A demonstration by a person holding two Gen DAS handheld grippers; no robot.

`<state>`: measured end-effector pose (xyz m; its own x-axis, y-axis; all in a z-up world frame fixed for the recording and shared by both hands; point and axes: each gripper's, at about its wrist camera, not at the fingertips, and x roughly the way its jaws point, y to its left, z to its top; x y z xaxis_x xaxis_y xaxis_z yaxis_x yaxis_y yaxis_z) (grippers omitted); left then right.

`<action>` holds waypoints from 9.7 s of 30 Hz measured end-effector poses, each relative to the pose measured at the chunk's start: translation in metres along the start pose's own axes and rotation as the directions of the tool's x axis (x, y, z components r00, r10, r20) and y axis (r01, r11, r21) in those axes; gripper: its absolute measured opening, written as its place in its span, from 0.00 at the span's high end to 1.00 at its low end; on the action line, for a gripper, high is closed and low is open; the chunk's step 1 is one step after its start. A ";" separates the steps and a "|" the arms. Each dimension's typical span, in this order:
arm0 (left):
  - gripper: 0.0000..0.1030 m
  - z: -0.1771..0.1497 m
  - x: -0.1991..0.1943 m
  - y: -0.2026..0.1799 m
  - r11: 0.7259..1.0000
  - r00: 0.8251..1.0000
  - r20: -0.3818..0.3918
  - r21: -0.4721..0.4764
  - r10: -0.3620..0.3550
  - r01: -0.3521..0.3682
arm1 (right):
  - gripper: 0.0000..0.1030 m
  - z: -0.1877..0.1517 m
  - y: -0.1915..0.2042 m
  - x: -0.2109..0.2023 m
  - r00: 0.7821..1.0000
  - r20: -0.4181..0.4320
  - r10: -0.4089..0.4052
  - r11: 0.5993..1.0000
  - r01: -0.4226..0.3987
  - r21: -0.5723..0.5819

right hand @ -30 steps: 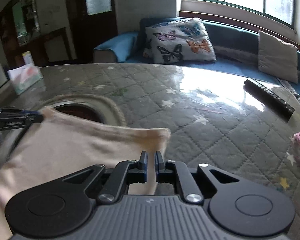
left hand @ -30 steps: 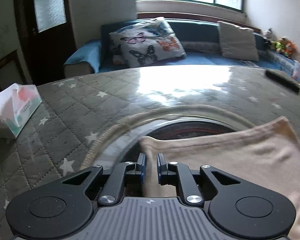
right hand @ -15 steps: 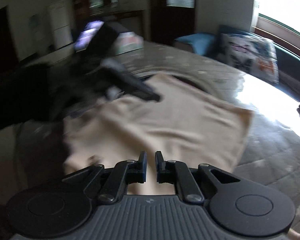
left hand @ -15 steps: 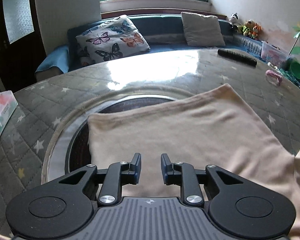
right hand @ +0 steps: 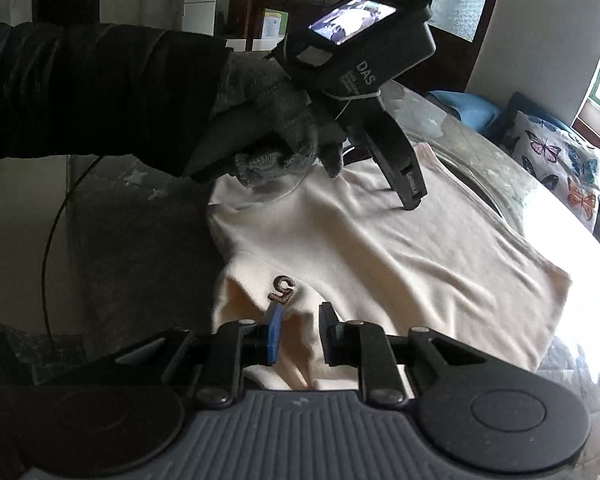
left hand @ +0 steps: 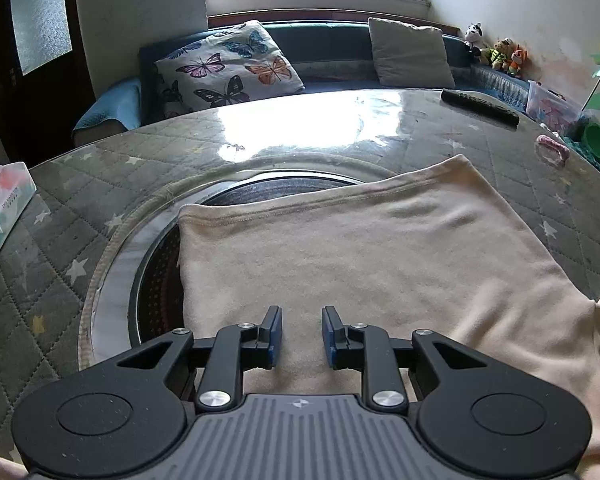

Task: Fold clothes

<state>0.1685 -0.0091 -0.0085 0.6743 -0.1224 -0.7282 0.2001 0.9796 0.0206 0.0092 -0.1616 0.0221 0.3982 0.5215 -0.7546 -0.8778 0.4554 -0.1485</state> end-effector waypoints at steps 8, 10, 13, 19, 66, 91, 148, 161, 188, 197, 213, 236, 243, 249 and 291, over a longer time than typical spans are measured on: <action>0.76 -0.003 -0.001 0.000 1.000 1.000 0.011 -0.001 0.004 -0.004 | 0.97 -0.007 0.005 -0.023 0.997 0.028 0.068 0.998 -0.069 -0.001; 0.75 -0.003 -0.001 -0.001 1.000 1.000 0.013 0.000 0.008 -0.008 | 0.97 -0.008 0.007 -0.022 0.998 0.020 0.064 0.998 -0.064 0.000; 0.73 -0.005 -0.004 -0.001 1.000 1.000 0.013 0.001 0.010 -0.010 | 0.95 -0.009 0.005 -0.017 0.996 0.000 0.090 0.995 -0.089 0.043; 0.72 -0.021 -0.034 -0.017 0.997 0.998 0.049 0.065 -0.034 0.031 | 0.92 -0.011 -0.006 -0.038 0.996 0.054 0.076 0.990 -0.082 0.116; 0.68 -0.083 -0.101 -0.145 0.891 0.944 0.081 0.365 -0.319 0.269 | 0.75 -0.166 -0.119 -0.108 0.894 -0.136 -0.428 0.583 0.388 0.714; 0.68 -0.094 -0.090 -0.163 0.858 0.944 0.018 0.422 -0.330 0.292 | 0.93 -0.199 -0.177 -0.122 0.756 -0.192 -0.625 0.391 0.517 0.762; 0.57 -0.112 -0.147 -0.023 0.989 0.972 0.199 0.101 -0.122 0.104 | 0.96 0.036 -0.063 -0.079 0.943 0.269 -0.197 0.879 0.049 0.474; 0.54 -0.119 -0.155 -0.011 0.993 0.976 0.190 0.065 -0.109 0.098 | 0.90 -0.001 -0.048 -0.052 0.986 0.109 -0.124 0.900 0.066 0.431; 0.91 -0.093 -0.109 -0.010 0.995 0.990 0.113 0.066 -0.083 0.076 | 0.81 -0.053 -0.108 -0.015 0.974 0.011 -0.227 0.868 0.198 0.456; 0.93 -0.083 -0.127 -0.015 0.992 0.978 0.182 0.092 -0.102 0.086 | 0.81 -0.050 -0.113 -0.008 0.985 0.018 -0.169 0.935 0.154 0.319; 0.90 -0.087 -0.094 -0.013 0.996 0.994 0.096 0.071 -0.058 0.051 | 0.99 -0.061 -0.115 -0.019 0.979 -0.033 -0.203 0.931 0.204 0.303; 0.70 -0.089 -0.098 -0.010 0.997 0.993 0.112 0.075 -0.043 0.034 | 0.90 -0.060 -0.138 -0.017 0.972 -0.027 -0.233 0.877 0.222 0.427; 0.61 -0.103 -0.109 -0.008 0.996 0.994 0.109 0.090 -0.027 0.017 | 0.90 -0.054 -0.106 -0.024 0.980 0.020 -0.196 0.917 0.176 0.357; 0.58 -0.114 -0.119 -0.006 0.995 0.994 0.110 0.099 -0.011 0.000 | 0.89 -0.058 -0.092 -0.015 0.976 -0.020 -0.218 0.918 0.212 0.334; 0.75 -0.159 -0.155 0.181 0.781 0.919 0.001 -0.527 0.395 -0.335 | 0.78 0.041 -0.024 0.045 0.994 0.108 -0.005 0.966 -0.023 0.256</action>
<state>-0.0128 0.2128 -0.0009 0.6990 0.2740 -0.6606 -0.4445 0.8901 -0.1011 0.0589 -0.1194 0.0183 0.4289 0.5942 -0.6805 -0.7894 0.6127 0.0374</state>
